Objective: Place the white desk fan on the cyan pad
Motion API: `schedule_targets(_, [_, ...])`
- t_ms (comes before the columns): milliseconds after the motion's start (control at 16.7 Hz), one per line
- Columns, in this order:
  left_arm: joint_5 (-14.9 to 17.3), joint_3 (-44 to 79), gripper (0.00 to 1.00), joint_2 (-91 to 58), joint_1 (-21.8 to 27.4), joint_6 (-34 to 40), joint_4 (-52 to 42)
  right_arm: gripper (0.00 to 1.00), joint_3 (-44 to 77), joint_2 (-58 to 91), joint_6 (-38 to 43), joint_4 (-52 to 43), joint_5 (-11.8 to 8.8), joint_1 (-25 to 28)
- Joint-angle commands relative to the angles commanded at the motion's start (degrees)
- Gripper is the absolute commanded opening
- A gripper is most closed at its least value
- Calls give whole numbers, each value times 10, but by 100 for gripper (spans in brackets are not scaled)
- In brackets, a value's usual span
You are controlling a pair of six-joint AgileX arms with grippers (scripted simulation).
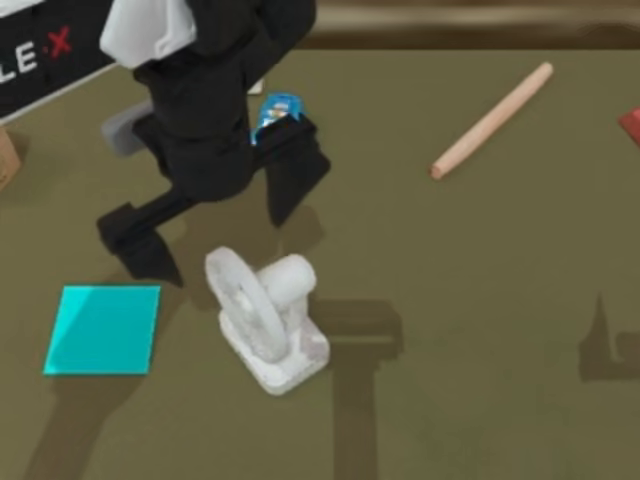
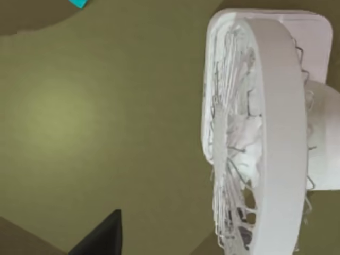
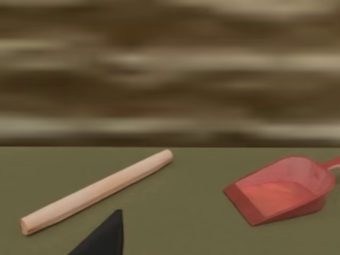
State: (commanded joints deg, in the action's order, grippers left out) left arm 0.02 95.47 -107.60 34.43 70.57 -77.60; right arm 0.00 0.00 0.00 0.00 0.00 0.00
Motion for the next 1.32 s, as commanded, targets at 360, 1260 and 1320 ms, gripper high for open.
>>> schedule_targets(360, [0, 0, 100, -2, -1, 2, 0, 100, 0, 0, 0, 0, 0, 0])
schedule_targets(1260, [0, -100, 70, -11, 0, 2, 108, 100, 0, 0, 0, 0, 0, 0])
schedule_targets(1320, [0, -100, 62, -11, 0, 2, 108, 100, 0, 0, 0, 0, 0, 0])
